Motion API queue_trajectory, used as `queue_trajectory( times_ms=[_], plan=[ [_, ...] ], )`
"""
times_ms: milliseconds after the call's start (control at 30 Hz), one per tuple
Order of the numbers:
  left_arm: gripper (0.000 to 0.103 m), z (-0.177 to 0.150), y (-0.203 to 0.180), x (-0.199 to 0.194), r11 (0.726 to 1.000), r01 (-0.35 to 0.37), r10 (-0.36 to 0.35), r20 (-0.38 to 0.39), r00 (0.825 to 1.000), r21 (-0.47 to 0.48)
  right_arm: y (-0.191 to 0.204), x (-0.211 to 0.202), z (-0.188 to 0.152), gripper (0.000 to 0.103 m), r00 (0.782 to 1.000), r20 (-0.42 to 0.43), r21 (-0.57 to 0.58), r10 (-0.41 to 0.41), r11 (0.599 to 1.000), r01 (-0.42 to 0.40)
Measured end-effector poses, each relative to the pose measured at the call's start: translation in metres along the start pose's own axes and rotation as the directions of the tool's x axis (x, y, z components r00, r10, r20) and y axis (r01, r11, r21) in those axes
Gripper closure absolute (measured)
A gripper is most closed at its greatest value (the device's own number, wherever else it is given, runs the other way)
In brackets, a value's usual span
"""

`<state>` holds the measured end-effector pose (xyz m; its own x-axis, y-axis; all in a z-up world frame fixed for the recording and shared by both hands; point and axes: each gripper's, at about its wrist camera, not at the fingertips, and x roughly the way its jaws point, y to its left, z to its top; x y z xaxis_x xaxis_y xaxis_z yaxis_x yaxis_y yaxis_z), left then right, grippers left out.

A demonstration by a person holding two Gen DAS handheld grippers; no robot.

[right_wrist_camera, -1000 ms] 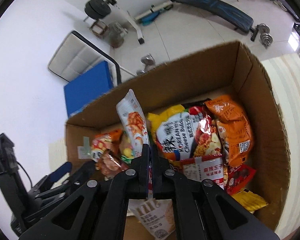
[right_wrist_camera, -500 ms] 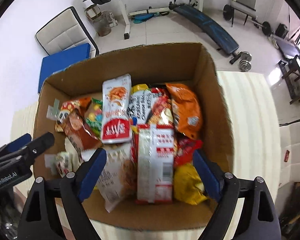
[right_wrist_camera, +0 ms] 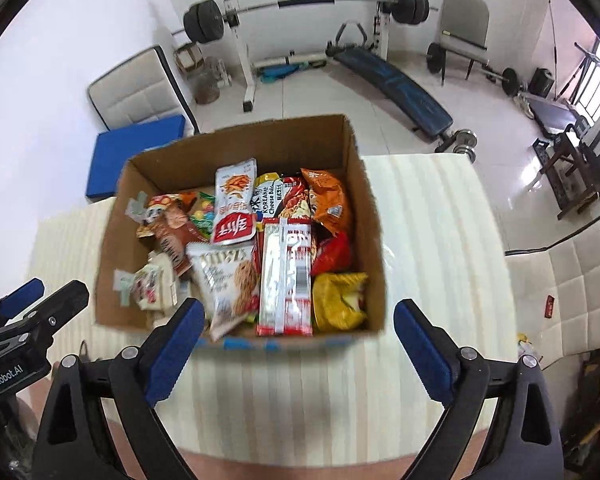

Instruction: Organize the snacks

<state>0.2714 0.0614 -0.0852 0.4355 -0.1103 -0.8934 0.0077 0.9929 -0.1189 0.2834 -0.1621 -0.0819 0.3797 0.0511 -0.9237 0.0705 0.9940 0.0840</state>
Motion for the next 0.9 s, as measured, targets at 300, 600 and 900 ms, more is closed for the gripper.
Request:
queue_trajectory(
  times_ms=[300,600,900],
  plan=[
    [0.003,-0.060,-0.021,-0.100,1.000,0.001,-0.002,0.068,0.998,0.014,-0.001,-0.125,-0.072,0.005,0.991,0.132,-0.036,0.011,0.999,-0.006],
    [0.003,-0.100,-0.032,-0.172,0.999,-0.047,0.046,0.137,0.990,0.003,-0.003,-0.214,-0.125,0.005,0.978,0.206,-0.055,0.007,0.998,0.004],
    [0.003,-0.114,-0.036,-0.204,0.997,-0.082,0.080,0.188,0.979,0.004,-0.004,-0.270,-0.150,0.005,0.964,0.265,-0.084,0.000,0.996,0.023]
  ],
)
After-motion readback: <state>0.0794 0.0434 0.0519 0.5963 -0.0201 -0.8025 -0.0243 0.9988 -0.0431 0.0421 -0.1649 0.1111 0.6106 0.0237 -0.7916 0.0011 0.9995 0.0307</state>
